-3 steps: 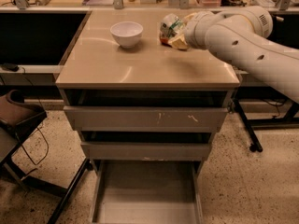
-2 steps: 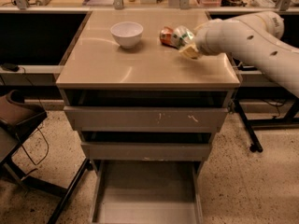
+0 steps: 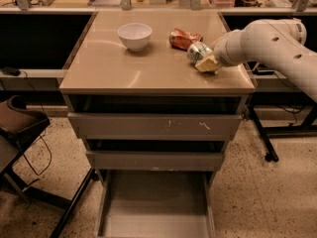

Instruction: Pick 7up can from bottom drawer and place on counter

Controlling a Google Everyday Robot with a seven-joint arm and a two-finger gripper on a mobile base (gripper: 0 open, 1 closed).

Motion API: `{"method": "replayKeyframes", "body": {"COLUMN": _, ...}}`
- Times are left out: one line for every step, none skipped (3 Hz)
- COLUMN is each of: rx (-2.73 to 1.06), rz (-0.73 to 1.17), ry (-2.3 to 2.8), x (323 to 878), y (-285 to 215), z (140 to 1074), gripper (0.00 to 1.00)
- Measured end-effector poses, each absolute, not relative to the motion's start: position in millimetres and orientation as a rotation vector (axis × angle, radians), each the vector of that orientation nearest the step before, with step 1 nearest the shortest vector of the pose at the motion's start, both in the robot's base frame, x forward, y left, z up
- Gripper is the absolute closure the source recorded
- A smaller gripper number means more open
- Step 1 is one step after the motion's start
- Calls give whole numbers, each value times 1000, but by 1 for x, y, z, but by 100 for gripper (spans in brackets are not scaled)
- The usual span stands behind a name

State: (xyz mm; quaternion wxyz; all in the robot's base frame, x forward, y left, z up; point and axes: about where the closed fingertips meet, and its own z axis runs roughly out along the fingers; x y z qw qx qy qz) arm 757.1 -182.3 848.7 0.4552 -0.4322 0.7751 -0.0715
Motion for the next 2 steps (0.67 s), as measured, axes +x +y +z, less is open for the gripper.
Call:
{"method": "replayKeyframes", "body": {"rx": -1066, "rz": -176, "ry": 1912, "x": 757, "y": -182, "z": 849, "gripper": 58}}
{"method": "replayKeyframes", "body": {"rx": -1066, "rz": -176, "ry": 1912, "x": 757, "y": -182, "z": 849, "gripper": 35}}
